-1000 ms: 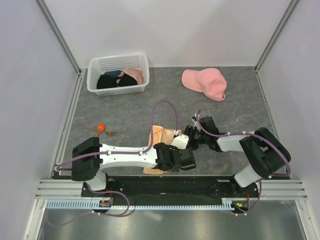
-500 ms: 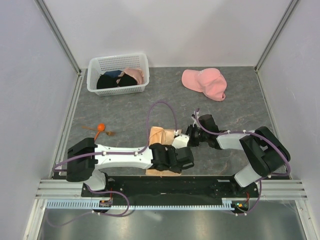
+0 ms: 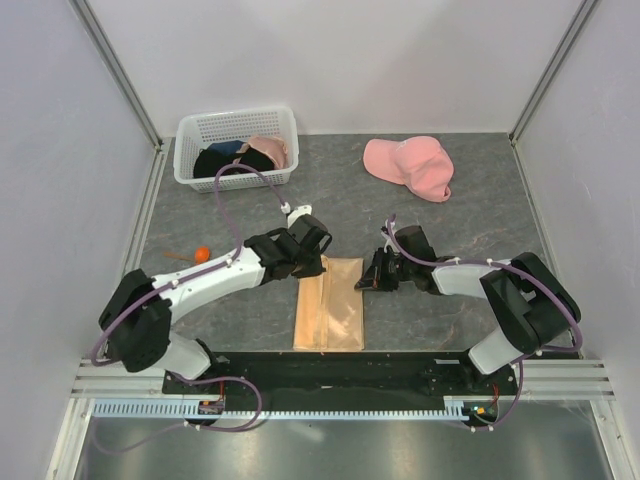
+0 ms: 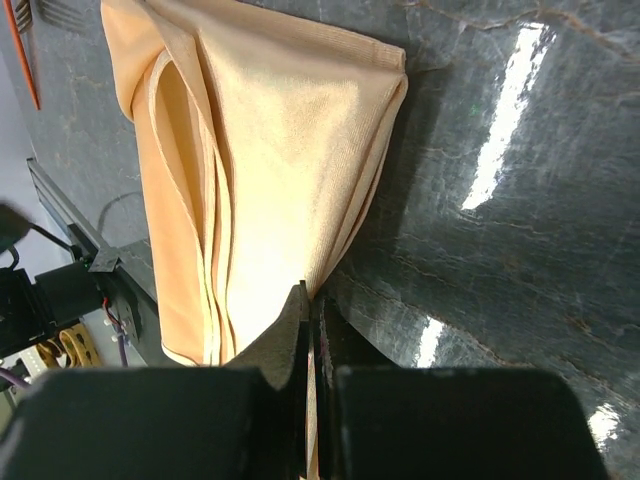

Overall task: Fold the napkin into a case and place the utensils inside
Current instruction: Fold the 2/3-rectangle-folded napkin at the center of the board.

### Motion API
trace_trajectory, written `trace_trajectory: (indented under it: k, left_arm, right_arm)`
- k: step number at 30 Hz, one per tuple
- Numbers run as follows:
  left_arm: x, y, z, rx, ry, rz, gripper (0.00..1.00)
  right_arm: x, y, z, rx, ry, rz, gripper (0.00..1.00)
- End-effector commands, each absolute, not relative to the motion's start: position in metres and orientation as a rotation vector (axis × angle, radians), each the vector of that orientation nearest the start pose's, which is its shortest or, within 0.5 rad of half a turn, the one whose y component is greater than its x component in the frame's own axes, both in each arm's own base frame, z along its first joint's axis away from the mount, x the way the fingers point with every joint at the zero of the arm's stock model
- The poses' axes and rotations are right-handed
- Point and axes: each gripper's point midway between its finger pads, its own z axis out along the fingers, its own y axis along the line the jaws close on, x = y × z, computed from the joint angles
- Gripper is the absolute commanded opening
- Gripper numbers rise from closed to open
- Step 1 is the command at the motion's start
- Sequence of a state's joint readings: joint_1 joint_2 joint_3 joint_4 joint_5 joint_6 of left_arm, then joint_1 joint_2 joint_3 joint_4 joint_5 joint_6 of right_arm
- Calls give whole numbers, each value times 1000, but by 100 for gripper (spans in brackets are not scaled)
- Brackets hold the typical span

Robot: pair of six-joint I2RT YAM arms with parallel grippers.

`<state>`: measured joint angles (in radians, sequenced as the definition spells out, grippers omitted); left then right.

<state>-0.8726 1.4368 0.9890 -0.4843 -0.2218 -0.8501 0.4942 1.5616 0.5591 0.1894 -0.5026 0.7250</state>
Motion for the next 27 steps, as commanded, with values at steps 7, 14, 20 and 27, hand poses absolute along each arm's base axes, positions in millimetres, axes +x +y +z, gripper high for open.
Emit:
trace_trajectory:
  k: [7, 14, 20, 27]
  left_arm:
    - [280, -264, 50, -47, 2579, -351, 9]
    - [280, -278, 24, -55, 2610, -412, 8]
    - [277, -284, 13, -68, 2633, -442, 8]
    - [271, -288, 5, -78, 2647, -480, 8]
  right_arm:
    - [250, 250, 49, -18, 2519, 1085, 0]
    - [251, 254, 55, -28, 2516, 1089, 0]
    - [251, 272, 74, -23, 2491, 1144, 0]
    - [257, 300, 96, -4, 2445, 1227, 0]
